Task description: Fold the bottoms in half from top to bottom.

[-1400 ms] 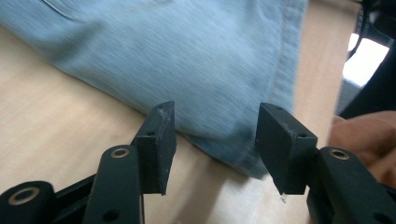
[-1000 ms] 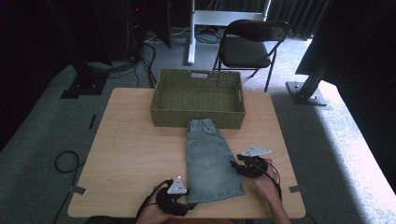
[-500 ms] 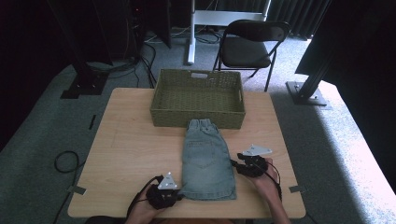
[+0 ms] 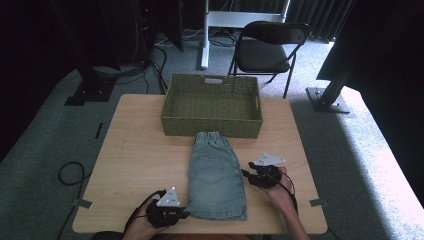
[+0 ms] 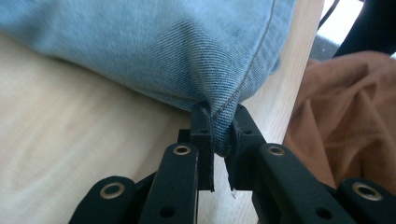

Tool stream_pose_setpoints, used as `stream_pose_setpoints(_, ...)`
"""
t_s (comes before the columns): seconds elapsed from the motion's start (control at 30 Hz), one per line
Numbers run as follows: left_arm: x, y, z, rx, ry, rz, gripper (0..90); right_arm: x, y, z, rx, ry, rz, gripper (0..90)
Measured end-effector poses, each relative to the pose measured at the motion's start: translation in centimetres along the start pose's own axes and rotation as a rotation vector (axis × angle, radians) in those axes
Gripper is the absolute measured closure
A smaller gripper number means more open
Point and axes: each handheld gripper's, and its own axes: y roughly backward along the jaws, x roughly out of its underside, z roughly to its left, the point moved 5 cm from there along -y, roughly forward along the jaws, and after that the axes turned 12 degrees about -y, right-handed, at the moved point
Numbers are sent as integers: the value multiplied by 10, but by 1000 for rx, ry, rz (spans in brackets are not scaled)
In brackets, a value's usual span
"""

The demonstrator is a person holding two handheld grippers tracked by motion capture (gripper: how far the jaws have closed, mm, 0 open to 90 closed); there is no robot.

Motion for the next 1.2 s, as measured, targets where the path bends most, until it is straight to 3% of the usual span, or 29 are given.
stream_pose_setpoints(0.17,-23,12,18,1,-10,-93,836,-5,-8,7,-25,25,0,555)
stream_pose_setpoints(0.3,-39,18,42,-24,12,-168,837,-1,-21,7,-34,28,65,555)
stream_pose_setpoints(0.37,-42,19,49,-38,19,-177,837,1,-23,7,-29,30,86,555)
stream_pose_setpoints(0.4,-47,18,64,-63,41,-193,837,3,-25,7,-26,29,97,554)
stream_pose_setpoints(0.67,-55,14,114,-150,138,-212,836,2,-4,1,-22,22,54,507)
stream_pose_setpoints(0.77,-52,13,122,-160,162,-207,836,5,9,-1,-25,44,47,481)
stream_pose_setpoints(0.93,-50,13,127,-167,174,-202,836,17,22,5,-92,126,58,411)
stream_pose_setpoints(1.0,-50,13,128,-173,180,-203,836,20,23,7,-104,140,61,396)
stream_pose_setpoints(1.13,-49,12,130,-179,185,-200,836,25,20,21,-158,220,93,337)
stream_pose_setpoints(1.2,-48,12,132,-184,192,-198,835,24,19,23,-165,230,94,333)
